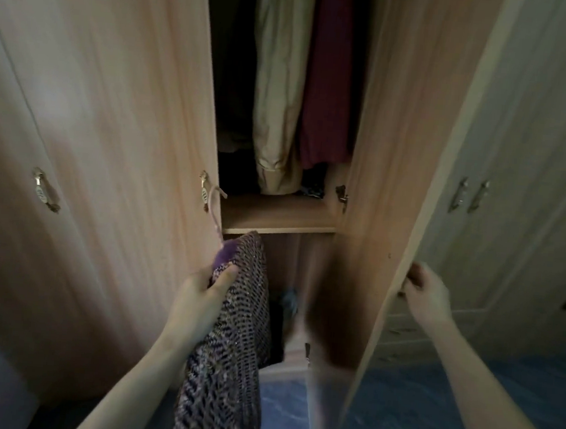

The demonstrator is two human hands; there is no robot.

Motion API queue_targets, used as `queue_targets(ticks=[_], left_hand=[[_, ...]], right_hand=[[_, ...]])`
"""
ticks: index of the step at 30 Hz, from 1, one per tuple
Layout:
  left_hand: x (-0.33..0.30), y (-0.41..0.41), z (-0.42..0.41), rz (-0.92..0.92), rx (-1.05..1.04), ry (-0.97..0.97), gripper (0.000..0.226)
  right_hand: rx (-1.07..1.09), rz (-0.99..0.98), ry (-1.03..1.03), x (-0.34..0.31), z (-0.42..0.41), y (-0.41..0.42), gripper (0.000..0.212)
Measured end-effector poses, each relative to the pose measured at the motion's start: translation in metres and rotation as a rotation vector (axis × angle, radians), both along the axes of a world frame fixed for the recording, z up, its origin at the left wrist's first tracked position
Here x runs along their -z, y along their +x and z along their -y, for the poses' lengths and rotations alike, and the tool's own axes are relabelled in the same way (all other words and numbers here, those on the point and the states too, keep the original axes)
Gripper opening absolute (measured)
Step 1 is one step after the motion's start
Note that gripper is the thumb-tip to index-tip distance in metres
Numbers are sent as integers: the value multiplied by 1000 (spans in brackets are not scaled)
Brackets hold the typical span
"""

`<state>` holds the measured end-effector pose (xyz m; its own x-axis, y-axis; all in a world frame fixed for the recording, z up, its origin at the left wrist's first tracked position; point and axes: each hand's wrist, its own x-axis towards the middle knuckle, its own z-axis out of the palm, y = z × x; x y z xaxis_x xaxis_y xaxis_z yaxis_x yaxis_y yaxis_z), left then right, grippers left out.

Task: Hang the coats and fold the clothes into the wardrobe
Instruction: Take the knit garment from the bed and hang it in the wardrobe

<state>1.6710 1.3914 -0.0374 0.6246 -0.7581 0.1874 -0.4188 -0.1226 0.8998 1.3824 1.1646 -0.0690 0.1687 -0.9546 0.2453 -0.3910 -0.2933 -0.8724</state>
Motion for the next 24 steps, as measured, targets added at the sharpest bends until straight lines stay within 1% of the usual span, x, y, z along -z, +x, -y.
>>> queue_targets(ticks=[2, 3, 6, 7, 9, 10, 11, 12, 14, 15, 16, 17, 19, 21, 22, 23, 24], left_hand=[[-2, -16, 8, -24, 23, -13, 35], [-3, -23, 11, -31, 24, -16, 36], [-4, -41, 18, -57, 38, -43, 36], [-5, -47, 20, -77, 57, -42, 35], [-5, -58, 26, -92, 90, -22, 35], [-4, -61, 30, -86, 96, -5, 36], [-3, -64, 34, -81, 104, 11, 36], [-2, -68, 37, -84, 116, 24, 37], [-2, -77, 45, -106, 139, 38, 42], [-2, -82, 49, -117, 139, 32, 45], [-2, -87, 53, -125, 126, 17, 47], [-3, -92, 58, -141, 104, -6, 46], [-8, -105, 66, -236, 51, -74, 33], [-16, -113, 73, -402, 3, -138, 17], [-21, -114, 75, -513, 20, -155, 14], [-26, -114, 77, -648, 80, -177, 15], [-31, -113, 77, -785, 156, -204, 19]], right_hand=[[18, 8, 109, -7, 19, -32, 26], [29, 13, 161, -9, 30, -45, 30], [27, 31, 327, -5, 57, -73, 53], [13, 8, 362, -2, 58, -76, 56], [62, -80, 354, -8, 46, -73, 48], [106, -143, 326, -14, 39, -71, 43], [96, -227, 294, -25, 29, -69, 40], [24, -323, 283, -38, 14, -66, 35], [-264, -503, 293, -69, -25, -56, 22], [-410, -563, 294, -86, -48, -48, 17], [-532, -577, 286, -100, -69, -38, 16], [-621, -536, 293, -112, -90, -25, 15], [-717, -457, 316, -124, -115, 0, 24], [-763, -554, 241, -124, -122, 23, 45], [-760, -601, 195, -122, -121, 31, 53], [-729, -621, 158, -121, -120, 37, 56], [-680, -614, 127, -120, -118, 42, 55]])
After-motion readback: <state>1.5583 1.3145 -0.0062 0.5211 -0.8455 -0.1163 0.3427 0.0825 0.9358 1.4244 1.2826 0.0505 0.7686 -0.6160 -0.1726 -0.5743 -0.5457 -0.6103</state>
